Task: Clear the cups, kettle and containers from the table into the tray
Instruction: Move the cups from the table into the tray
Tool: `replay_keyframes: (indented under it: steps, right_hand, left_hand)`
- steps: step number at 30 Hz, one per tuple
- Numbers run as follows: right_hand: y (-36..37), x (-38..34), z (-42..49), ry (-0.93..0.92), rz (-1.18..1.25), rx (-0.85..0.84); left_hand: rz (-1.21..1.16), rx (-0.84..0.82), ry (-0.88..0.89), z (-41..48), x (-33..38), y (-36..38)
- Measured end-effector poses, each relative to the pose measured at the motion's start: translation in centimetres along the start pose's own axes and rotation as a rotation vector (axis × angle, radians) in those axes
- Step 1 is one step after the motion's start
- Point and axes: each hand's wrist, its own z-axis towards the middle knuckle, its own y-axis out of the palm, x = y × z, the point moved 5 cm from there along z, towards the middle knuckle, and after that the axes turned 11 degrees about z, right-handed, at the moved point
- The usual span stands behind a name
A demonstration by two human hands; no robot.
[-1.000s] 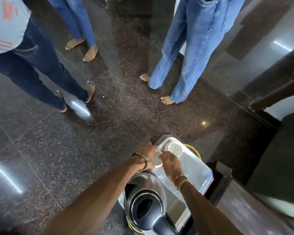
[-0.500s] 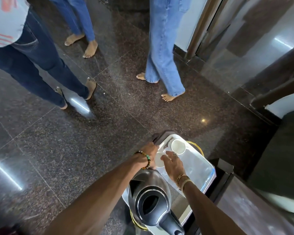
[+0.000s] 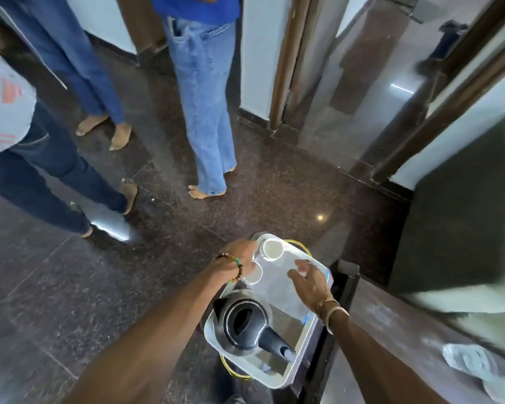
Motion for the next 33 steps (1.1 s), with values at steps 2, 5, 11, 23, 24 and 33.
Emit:
replay_keyframes:
  steps: [2, 5, 11, 23, 24, 33]
  right_hand:
    - [-2.1, 0.5, -1.4, -0.002, 0.026, 0.054]
    - [-5.6, 1.3, -3.7, -0.012, 0.07, 0.134]
    - [-14.5, 4.7, -10.4, -0.025, 0.133, 0.328]
    - [-31.0, 24.7, -35.7, 0.022, 0.252, 0.76]
    - [-31.7, 26.6, -37.9, 0.04, 0.255, 0.793]
    - [-41.1, 37.3, -54.9, 0.144, 0.393, 1.155]
  left_hand:
    - [-0.015, 0.026, 0.052, -0.1, 2.4, -1.0]
    - [-0.059, 0.092, 0.14, -0.7, 6.5, -2.5]
    - [-0.035, 0.17, 0.325, -4.4, 17.6, -4.6]
    - [0.136, 0.316, 0.689, -22.1, 45.8, 3.1]
    - [0.158, 0.306, 0.714, -23.7, 47.7, 4.5]
    - [0.199, 0.339, 1.029, -35.5, 65.5, 8.5]
